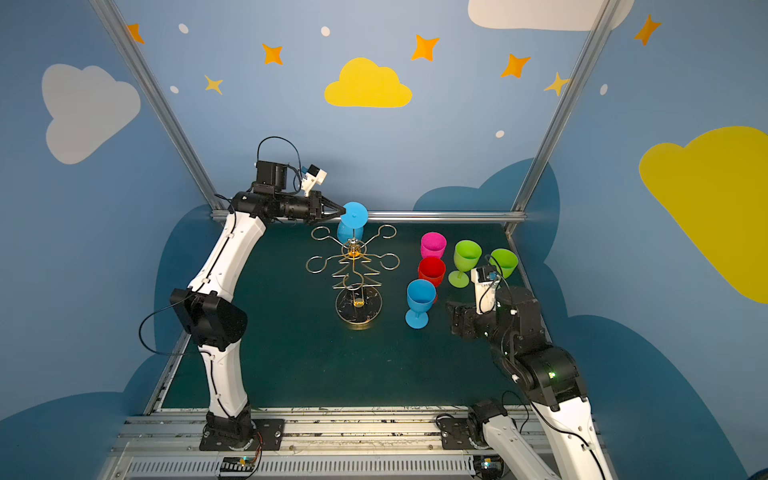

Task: Take the wine glass off the wine glass rack
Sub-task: 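Close the left gripper on the hanging blue glass's base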

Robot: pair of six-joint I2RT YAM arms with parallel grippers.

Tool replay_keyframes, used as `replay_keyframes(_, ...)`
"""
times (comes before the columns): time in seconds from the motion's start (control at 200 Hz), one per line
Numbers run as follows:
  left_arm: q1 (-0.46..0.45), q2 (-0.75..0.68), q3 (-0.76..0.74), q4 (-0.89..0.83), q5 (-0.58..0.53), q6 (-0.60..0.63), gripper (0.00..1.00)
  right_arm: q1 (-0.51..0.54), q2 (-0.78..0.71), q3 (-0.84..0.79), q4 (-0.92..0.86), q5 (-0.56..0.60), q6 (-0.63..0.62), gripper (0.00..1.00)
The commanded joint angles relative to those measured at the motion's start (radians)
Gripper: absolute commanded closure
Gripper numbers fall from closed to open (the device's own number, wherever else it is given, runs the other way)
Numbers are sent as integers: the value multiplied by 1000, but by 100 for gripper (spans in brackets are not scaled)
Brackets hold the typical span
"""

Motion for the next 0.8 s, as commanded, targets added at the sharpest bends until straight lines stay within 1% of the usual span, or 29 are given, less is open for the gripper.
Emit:
replay_keyframes(0.0, 7, -49, -19, -15, 29, 23, 97, -4, -17, 20, -22, 2, 7, 20)
replay_keyframes(0.225, 7, -70, -57, -35, 41, 41, 97, -4, -29, 14, -23, 5, 7, 20)
replay_keyframes(0.481, 4, -107, -125, -3, 49, 32, 97, -5, -35, 4, -19, 7, 5, 20)
replay_keyframes(0.791, -20, -95, -125, 4, 57, 31, 97, -4, -35, -6, -15, 8, 7, 20)
